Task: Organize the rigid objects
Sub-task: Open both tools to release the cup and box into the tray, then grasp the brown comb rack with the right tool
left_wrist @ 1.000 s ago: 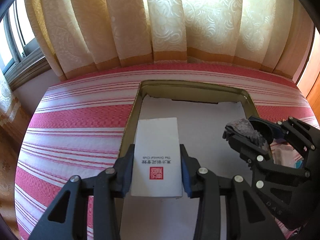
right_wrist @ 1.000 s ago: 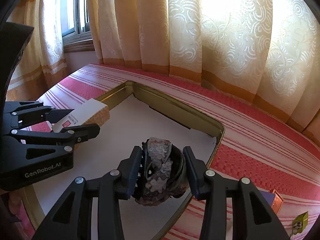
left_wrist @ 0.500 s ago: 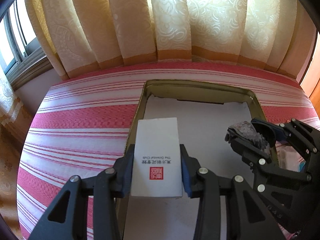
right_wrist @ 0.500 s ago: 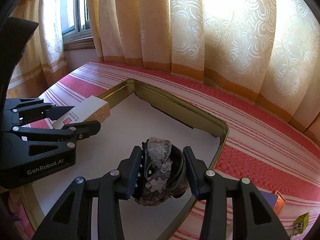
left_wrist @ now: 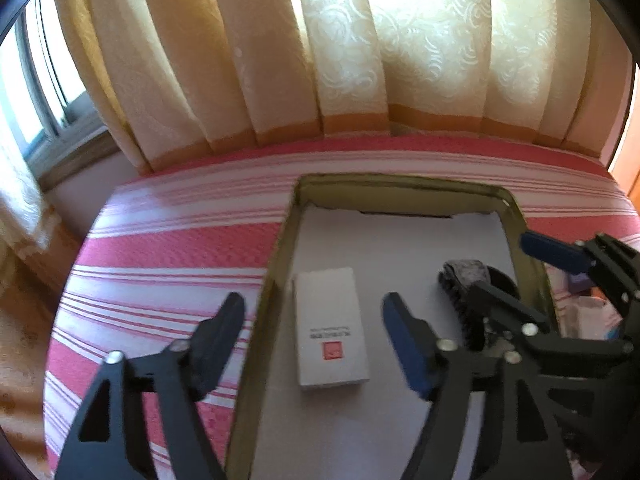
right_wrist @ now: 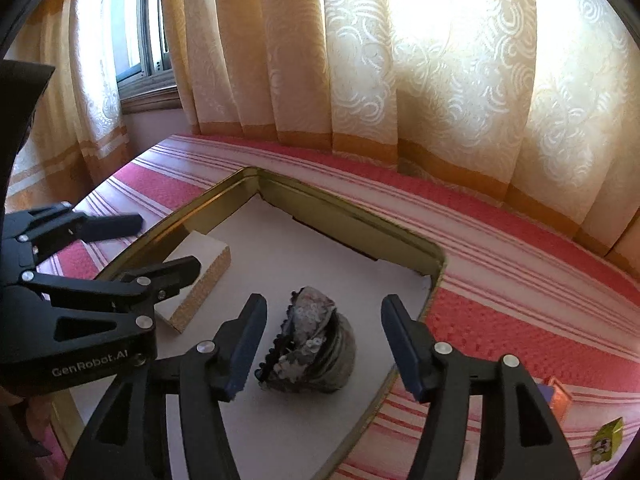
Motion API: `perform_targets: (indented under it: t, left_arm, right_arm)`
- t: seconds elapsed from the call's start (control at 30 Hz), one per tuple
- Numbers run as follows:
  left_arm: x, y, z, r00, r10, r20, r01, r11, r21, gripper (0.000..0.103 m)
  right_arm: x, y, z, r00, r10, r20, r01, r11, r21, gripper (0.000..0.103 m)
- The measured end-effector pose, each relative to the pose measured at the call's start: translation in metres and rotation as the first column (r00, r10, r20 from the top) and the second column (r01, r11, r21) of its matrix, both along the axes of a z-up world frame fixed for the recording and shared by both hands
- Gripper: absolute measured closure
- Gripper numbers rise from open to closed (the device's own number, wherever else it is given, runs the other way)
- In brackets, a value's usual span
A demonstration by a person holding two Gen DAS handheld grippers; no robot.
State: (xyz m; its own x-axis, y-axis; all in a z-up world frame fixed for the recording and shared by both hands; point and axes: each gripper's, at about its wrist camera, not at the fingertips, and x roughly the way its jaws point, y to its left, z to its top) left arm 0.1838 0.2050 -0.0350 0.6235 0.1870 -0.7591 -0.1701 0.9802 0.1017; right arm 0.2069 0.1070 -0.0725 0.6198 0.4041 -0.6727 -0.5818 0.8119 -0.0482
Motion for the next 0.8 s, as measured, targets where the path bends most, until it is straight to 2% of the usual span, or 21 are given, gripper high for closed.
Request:
perform_targets:
  t: [0.13,0.23,0.33,0.37,0.43,0.53,0.7,0.8]
  left_arm:
    - [-0.004,0.003,0.002,1.0,0.016,0.018,-0.015,1.0,-0.015,0.014]
    - [-0.01,0.003,0.005,0.999,0.023,0.036,-0.022,0.999,-0.032,0.013]
    - [-0.033,-0.001,0.015,0.994,0.026,0.102,-0.021,0.998,-0.054,0.013]
    - [-0.042,-0.003,0.018,0.992,0.024,0.124,-0.017,0.998,-0.06,0.009]
    - [-0.069,-0.011,0.023,0.982,0.011,0.19,0.007,0.996,-0.093,0.002]
    - [-0.105,-0.03,0.022,0.967,-0.041,0.25,0.077,0.988,-0.137,0.001]
    - [-0.139,-0.069,0.007,0.956,-0.099,0.278,0.143,0.979,-0.145,0.001]
    - [-0.154,-0.096,-0.002,0.948,-0.123,0.293,0.166,0.978,-0.126,0.001]
  right_arm:
    - [0.0,-0.006,0.003,1.0,-0.006,-0.001,0.006,1.0,0.015,0.038]
    - [-0.001,-0.012,0.004,1.0,-0.009,0.0,0.009,1.0,0.009,0.038]
    - [-0.009,-0.024,0.007,1.0,0.001,0.019,-0.001,1.0,-0.012,0.038]
    - [-0.013,-0.033,0.008,1.0,0.002,0.027,-0.001,1.0,-0.012,0.038]
    - [-0.025,-0.057,0.01,1.0,-0.002,0.027,0.002,1.0,0.002,0.038]
    - [-0.045,-0.098,0.009,1.0,-0.011,0.01,0.011,0.999,0.033,0.038]
    - [-0.085,-0.166,0.007,0.997,-0.08,0.017,0.078,0.994,0.082,0.038]
    - [-0.118,-0.203,0.002,0.992,-0.122,0.044,0.115,0.984,0.136,0.031]
